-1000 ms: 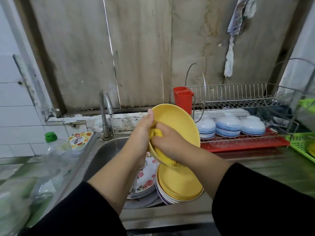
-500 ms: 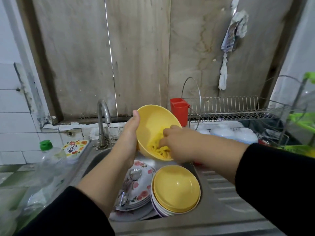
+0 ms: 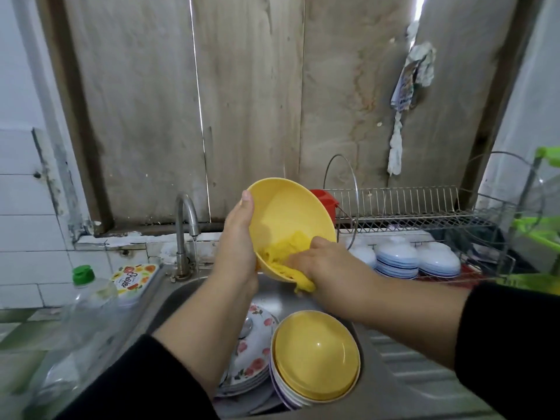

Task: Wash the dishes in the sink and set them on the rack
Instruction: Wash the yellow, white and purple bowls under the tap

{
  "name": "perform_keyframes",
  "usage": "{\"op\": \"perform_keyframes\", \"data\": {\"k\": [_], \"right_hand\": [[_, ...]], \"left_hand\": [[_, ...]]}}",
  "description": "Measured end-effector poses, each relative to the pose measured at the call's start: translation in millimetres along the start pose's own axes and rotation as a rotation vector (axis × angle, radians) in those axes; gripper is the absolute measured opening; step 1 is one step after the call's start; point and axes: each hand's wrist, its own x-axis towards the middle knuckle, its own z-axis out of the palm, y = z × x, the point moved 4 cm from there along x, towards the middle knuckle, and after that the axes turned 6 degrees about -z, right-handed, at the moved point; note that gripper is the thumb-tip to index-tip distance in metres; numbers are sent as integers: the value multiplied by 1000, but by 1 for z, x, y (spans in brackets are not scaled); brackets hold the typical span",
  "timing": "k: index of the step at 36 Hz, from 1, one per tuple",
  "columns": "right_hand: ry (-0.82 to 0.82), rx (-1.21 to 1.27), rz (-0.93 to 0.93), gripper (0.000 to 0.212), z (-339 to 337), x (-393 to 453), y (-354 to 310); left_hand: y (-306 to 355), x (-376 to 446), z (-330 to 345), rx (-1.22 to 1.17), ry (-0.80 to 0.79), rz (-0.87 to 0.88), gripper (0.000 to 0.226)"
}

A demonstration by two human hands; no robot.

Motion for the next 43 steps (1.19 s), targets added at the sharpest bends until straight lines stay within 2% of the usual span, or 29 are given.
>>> {"op": "perform_keyframes", "data": {"k": [2,4,6,7,9,11,12,14,15,16,18,19,22,24,26,28,30,31,32,34,36,38,40,41,43], "right_hand": [[30,193,147,18,5,4,-9],[67,225,88,16,4,0,-6],[-10,162,-38,24,-5,-2,2],[-59,45,-129,32,-12,-2,10],[-80,-271,-278,45,-15,-3,29],[-65,-325,-278,48,-20,2,28],[-89,-277,-234,46,-19,7,20],[-30,-65,-60,31,-8,16,1],[-2,60,68,20,-4,18,-4],[24,140,110,13,0,19,-4],[19,173,34,12,-3,16,0],[-23,138,7,12,-7,11,5],[-73,-254,-249,45,-18,4,26],[-103,-290,-246,48,-22,5,21],[-107,-168,-122,36,-17,10,5],[-46,76,92,20,-6,15,-3],[45,201,102,26,-3,16,1],[19,210,106,23,-5,12,6],[-17,156,68,18,-8,8,13],[-35,-87,-159,39,-20,3,23],[-15,-245,-273,55,-26,0,26],[27,-230,-213,53,-27,5,15],[43,-76,6,31,-20,15,0],[52,50,102,22,-13,18,-5],[91,204,140,29,-5,21,-5]], "left_hand": [[-12,-5,2,21,19,79,80],[-14,-9,3,103,-36,59,74],[-8,-5,-3,157,-137,-49,77],[-2,-1,-7,161,-160,-103,71],[10,4,-13,137,-164,-179,42],[11,4,-13,129,-78,-166,18],[10,4,-10,100,-11,-121,16],[-1,5,-3,23,68,-27,33],[-8,3,0,13,74,7,47],[-11,1,1,33,57,22,59],[-11,0,1,92,-36,-31,79],[-6,1,-3,101,-88,-77,80],[12,6,-14,62,-105,-182,30],[10,7,-17,54,11,-201,13],[0,5,-9,-11,104,-145,17],[-17,0,2,-33,104,-48,31],[-23,-4,5,-13,53,-7,58],[-20,-4,4,10,7,-31,69],[-14,-3,2,26,-45,-76,71],[2,-1,-5,7,-136,-152,46],[10,1,-10,4,-120,-191,23],[8,-1,-8,10,-5,-141,20],[-6,-3,2,-1,84,-43,28],[-12,-6,5,18,101,0,35],[-20,-11,4,16,71,29,59]]}}
